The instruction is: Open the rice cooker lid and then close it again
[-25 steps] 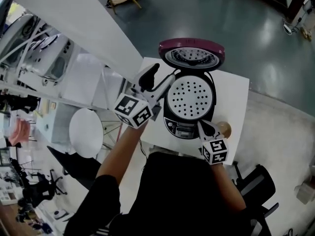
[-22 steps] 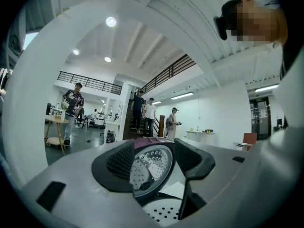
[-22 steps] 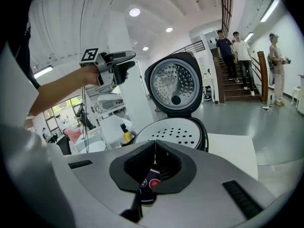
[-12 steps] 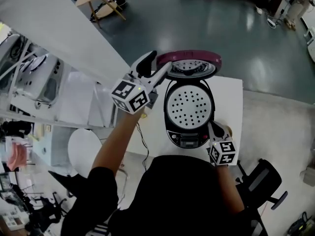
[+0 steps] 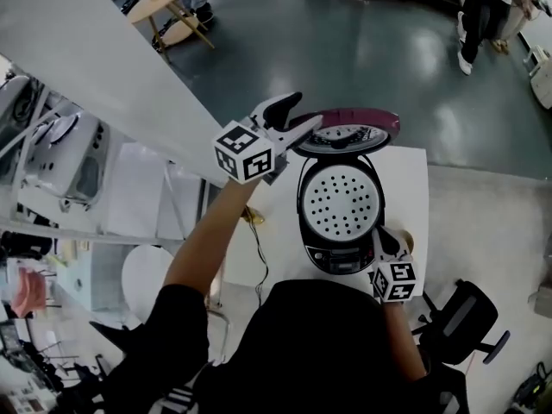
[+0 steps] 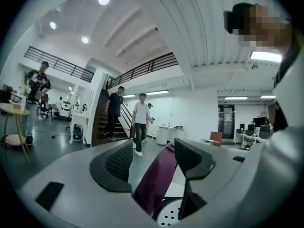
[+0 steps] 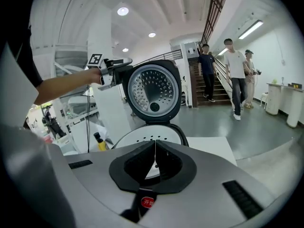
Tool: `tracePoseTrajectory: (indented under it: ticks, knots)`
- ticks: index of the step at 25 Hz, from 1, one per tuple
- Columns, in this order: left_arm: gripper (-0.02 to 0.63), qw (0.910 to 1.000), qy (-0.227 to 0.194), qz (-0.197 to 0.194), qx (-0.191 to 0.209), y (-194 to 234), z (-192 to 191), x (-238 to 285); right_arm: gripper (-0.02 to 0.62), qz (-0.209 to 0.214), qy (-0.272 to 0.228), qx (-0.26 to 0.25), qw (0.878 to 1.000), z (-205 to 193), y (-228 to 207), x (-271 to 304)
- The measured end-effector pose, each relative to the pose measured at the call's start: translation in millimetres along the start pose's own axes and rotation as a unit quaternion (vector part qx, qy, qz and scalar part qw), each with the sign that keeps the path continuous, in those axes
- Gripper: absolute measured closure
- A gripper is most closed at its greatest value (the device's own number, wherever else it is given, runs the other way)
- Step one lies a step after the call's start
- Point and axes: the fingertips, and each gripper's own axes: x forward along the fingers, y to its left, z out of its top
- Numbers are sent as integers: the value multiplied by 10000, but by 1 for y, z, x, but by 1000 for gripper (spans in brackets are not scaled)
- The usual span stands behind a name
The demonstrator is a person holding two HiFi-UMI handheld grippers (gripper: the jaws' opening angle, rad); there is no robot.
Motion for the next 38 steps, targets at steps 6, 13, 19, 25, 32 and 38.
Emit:
tracePoseTrajectory:
  ticks: [6, 13, 19, 25, 32, 38]
  knots:
    - [351, 9967, 323, -744, -39, -4, -10, 11, 595, -382, -14, -424, 9984, 7, -5, -7]
    - [437, 9885, 810, -1261, 199, -10, -18, 13, 595, -550, 83, -265, 9981, -3, -2, -12]
    - [520, 9785, 1105, -1715, 302, -28, -26, 6, 595, -603, 9, -306, 9977, -4, 11, -20]
    - [537, 9754, 1142, -1739, 733, -41, -31, 0, 595, -767, 34, -200, 9968, -16, 19, -36]
    - [546, 9649, 1258, -2133, 879, -71, -39, -16, 595, -1052, -66, 113, 9944, -21, 29, -66]
    - [552, 9554, 1345, -2359, 1159, -101, -58, -29, 595, -1165, -63, 237, 9929, -38, 40, -81]
